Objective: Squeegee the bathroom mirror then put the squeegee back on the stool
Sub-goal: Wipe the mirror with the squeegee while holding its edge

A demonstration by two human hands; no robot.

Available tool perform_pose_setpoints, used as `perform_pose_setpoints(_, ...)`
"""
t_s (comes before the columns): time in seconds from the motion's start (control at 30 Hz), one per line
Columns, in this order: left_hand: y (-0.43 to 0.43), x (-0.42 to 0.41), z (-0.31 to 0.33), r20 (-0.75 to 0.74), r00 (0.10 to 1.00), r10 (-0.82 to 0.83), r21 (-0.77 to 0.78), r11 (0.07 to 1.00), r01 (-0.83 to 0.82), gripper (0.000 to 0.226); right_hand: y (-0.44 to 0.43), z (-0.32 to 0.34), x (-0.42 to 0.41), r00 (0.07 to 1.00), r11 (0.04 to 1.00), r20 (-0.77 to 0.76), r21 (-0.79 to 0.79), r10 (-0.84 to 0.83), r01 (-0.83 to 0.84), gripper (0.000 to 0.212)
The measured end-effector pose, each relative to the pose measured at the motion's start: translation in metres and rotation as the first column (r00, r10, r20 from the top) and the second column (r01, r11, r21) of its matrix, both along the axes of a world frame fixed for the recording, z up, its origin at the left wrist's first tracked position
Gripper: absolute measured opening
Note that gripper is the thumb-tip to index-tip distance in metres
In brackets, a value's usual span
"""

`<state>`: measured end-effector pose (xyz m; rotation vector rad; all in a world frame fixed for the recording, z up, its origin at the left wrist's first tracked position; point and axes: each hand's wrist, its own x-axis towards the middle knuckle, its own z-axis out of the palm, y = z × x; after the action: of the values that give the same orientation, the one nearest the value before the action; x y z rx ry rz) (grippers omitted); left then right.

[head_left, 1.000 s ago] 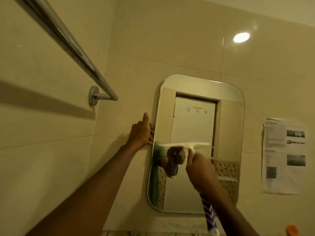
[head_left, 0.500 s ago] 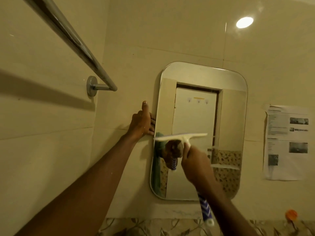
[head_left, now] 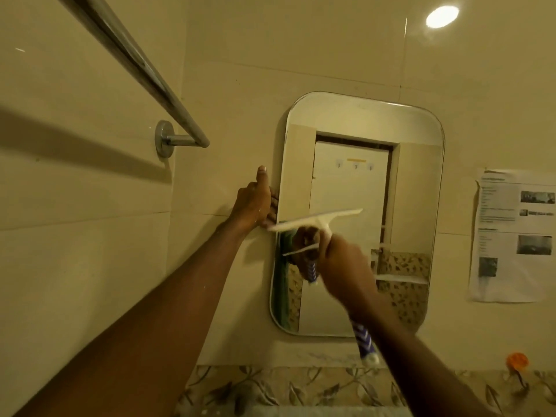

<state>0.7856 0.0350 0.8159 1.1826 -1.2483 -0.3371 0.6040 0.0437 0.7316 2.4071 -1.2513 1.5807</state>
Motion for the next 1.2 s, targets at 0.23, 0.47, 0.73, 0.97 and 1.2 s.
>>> perform_pose_setpoints(0.23, -0.002, -0.005, -0.004, 0.076, 0.994, 0.079, -0.028, 0.997, -0.077, 0.066, 0.003, -0.035, -0.019, 0.999, 0.997, -0.029, 0.068, -0.022, 0.024, 0.035)
perform_pose_setpoints(0.47, -0.009, -0.009, -0.021, 0.175, 0.956, 0.236, -0.167, 0.964, -0.207, 0.029, -0.028, 0.043, -0.051, 0.976, 0.993, 0.189, -0.019, -0.107, 0.113, 0.048)
perform_pose_setpoints(0.73, -0.008, -0.009, -0.029, 0.212, 0.93, 0.299, -0.167, 0.949, -0.267, 0.036, -0.023, -0.077, -0.051, 0.973, 0.984, 0.146, 0.06, -0.178, 0.171, 0.042)
perform_pose_setpoints(0.97, -0.004, -0.011, -0.064, 0.238, 0.915, 0.326, -0.153, 0.943, -0.296, 0.043, -0.032, 0.027, -0.08, 0.97, 0.992, 0.213, -0.028, -0.117, 0.126, 0.05)
perform_pose_setpoints(1.2, -0.006, -0.016, -0.072, 0.259, 0.878, 0.402, -0.238, 0.908, -0.345, 0.039, -0.032, -0.097, -0.071, 0.953, 0.981, 0.236, 0.077, -0.192, 0.179, 0.047)
